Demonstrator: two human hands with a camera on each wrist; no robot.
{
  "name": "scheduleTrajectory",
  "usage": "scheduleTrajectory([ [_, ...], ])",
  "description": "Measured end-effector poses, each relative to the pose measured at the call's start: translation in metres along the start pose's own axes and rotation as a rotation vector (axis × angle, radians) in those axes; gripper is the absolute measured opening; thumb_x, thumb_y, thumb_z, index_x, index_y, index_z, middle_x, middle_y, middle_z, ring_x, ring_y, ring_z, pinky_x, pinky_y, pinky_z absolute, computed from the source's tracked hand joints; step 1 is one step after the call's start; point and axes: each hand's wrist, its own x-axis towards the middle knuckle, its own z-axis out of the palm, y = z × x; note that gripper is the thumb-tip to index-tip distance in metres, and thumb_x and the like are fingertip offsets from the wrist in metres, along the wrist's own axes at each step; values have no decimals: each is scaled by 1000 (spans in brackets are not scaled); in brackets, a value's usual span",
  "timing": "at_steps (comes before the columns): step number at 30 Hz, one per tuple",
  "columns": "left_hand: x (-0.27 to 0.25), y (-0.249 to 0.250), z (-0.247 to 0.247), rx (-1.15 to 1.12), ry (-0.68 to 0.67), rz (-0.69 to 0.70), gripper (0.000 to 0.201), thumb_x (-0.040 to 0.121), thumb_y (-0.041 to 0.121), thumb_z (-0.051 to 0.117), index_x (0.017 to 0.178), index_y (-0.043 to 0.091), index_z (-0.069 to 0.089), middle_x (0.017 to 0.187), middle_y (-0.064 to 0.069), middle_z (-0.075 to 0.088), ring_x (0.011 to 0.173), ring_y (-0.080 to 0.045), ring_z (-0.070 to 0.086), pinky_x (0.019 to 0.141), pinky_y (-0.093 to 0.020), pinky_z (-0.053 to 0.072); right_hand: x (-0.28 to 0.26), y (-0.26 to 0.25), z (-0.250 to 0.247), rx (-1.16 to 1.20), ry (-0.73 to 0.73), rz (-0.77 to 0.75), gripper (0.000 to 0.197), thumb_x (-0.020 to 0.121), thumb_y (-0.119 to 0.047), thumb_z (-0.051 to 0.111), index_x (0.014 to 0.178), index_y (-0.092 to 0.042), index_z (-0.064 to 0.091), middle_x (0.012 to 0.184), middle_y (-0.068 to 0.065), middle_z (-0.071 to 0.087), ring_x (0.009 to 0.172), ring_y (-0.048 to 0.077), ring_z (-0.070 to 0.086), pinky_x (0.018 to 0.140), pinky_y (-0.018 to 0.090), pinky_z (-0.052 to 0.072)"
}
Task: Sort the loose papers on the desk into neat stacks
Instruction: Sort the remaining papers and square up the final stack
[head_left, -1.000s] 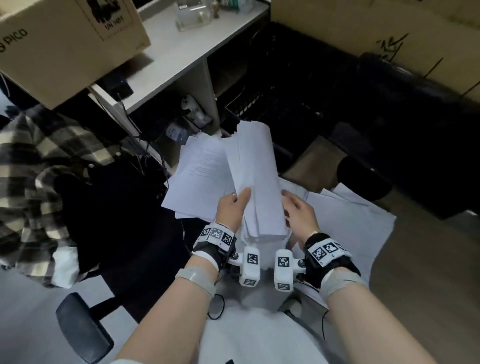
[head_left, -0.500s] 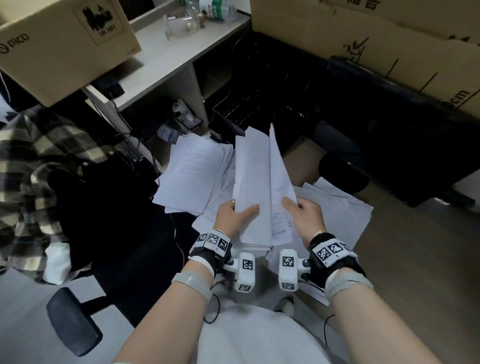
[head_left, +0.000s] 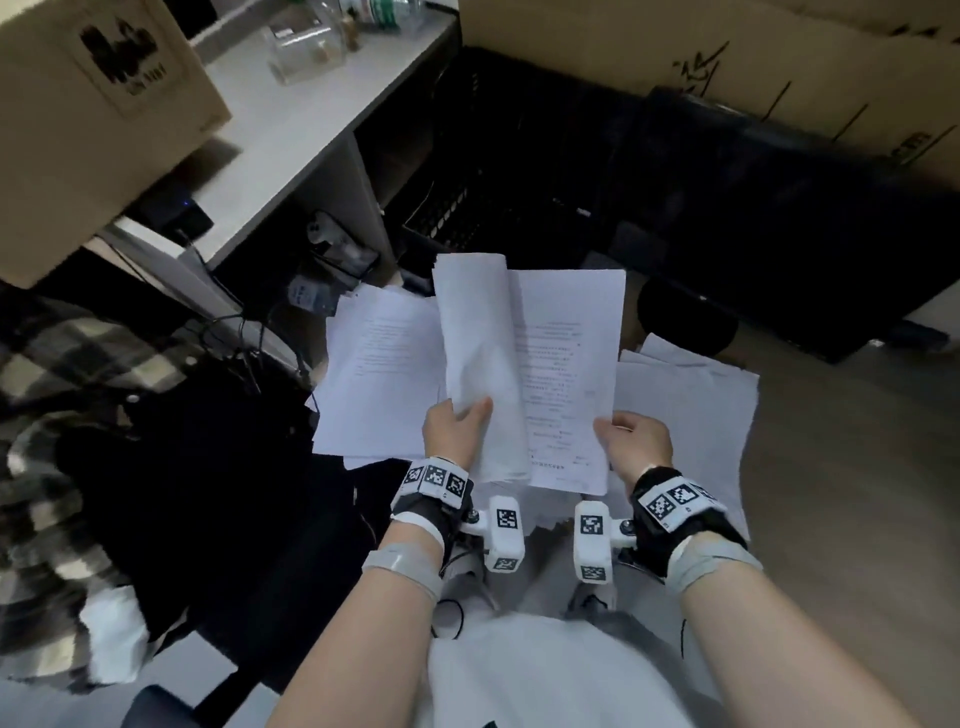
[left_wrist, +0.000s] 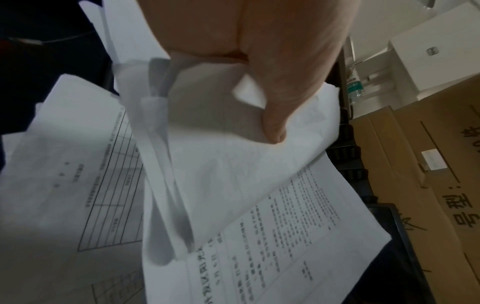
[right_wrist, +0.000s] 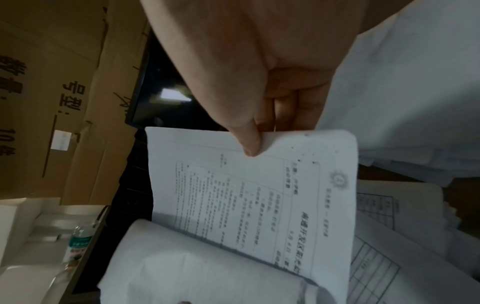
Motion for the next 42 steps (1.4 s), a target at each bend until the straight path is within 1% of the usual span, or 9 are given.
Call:
scheduleTrajectory([
  [9,29,-3,-18,-9,51,-30,28,90,29,68,101,3,75,98,-9,75,91,-23,68,76,-22,46,-10,-6,17,-35,127,73,12,77,-31,71,71,-22,73,77,-3,75,77,25,71,80,43,60],
  [13,43,-6,-70,-23,205,-54,27,93,26,63,106,4,72,100,-9,73,90,-23,63,75,-22,41,-9,-28,68,-119,63,47,19,84,-25,71,82,-6,74,85,10,74,86,31,68,83,34,54],
  [18,59,-36,-147,-20,324,-155,24,85,28,71,97,7,74,87,0,71,88,-21,69,72,-24,47,2,-49,160,-163,-63,61,22,83,-24,67,68,-7,66,72,13,67,75,33,64,74,32,51],
  [22,57,-63,-186,4,374,-184,27,77,31,82,95,12,76,84,5,73,79,-10,70,69,-24,52,9,-63,226,-190,-174,39,14,83,-16,60,81,-4,68,84,16,71,79,31,64,70,31,48],
  [24,58,-69,-197,22,382,-186,28,74,32,84,92,13,77,82,7,73,77,-7,70,68,-24,54,14,-67,249,-168,-242,38,24,86,-14,58,103,-4,70,110,15,71,102,33,65,85,34,50],
  [27,64,-70,-195,6,355,-202,34,68,35,86,93,13,77,84,6,75,80,-10,72,71,-27,58,9,-76,251,-150,-305,18,55,92,-21,62,142,-3,46,143,12,52,129,29,51,107,36,39],
  [33,71,-40,-144,-74,200,-129,29,68,42,87,81,23,69,88,2,75,87,-16,72,80,-31,58,-28,-87,211,90,-589,-30,34,85,-21,77,115,-16,64,107,3,71,98,14,69,80,29,57],
  [38,65,-5,-112,-200,23,-111,39,100,43,54,84,12,70,81,3,72,79,-13,69,67,-19,53,-26,-90,174,193,-355,-29,20,88,-15,72,106,-7,69,92,9,75,79,19,70,74,30,58],
  [42,55,7,-94,-258,-39,-73,37,101,41,53,87,11,70,85,2,73,87,-17,70,80,-28,56,-21,-95,145,231,-332,-35,18,92,-13,67,108,-4,69,91,9,73,75,18,68,72,29,57],
])
